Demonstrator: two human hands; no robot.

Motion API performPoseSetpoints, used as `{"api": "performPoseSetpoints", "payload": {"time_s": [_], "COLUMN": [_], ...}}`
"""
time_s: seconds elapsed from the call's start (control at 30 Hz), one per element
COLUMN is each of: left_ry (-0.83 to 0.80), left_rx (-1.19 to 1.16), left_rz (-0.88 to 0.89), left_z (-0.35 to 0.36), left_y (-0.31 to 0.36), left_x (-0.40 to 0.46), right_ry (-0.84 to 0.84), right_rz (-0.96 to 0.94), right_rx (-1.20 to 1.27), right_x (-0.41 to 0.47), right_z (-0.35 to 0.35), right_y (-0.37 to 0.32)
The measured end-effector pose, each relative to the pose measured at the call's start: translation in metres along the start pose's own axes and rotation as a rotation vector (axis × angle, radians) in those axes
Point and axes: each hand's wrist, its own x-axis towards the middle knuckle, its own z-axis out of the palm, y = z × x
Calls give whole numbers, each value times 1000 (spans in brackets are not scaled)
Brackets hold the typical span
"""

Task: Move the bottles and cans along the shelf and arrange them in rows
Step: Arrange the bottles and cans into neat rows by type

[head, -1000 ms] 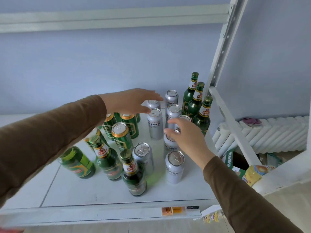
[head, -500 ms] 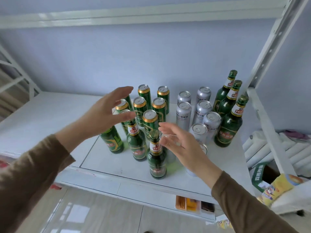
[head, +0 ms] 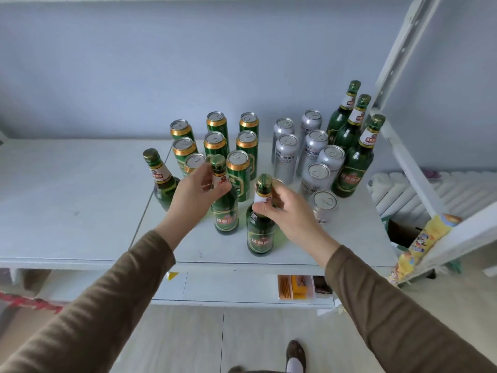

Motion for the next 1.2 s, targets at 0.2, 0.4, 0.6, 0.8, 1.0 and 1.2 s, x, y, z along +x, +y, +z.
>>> {"api": "performPoseSetpoints", "payload": {"time_s": [0.2, 0.4, 0.6, 0.8, 1.0, 1.2], "left_ry": [-22, -45, -188, -325, -406, -408], "left_rx": [67, 128, 115, -24, -117, -114], "left_rz": [66, 129, 208, 310, 392, 424], "left_z": [2, -1, 12, 56, 114, 168], "left_y": [1, 7, 30, 76, 128, 173], "left_x": [5, -19, -51, -57, -51, -22], "right_ry": [78, 133, 183, 287, 378, 420], "right_rz": [51, 61, 104, 184, 276, 255], "right_rx": [-74, -52, -41, -168, -234, -196], "right_x": [-5, -27, -81, -133, -169, -169], "right_z": [11, 6, -29, -78, -122, -157], "right_y": [-11, -19, -24, -17, -2, 20]}}
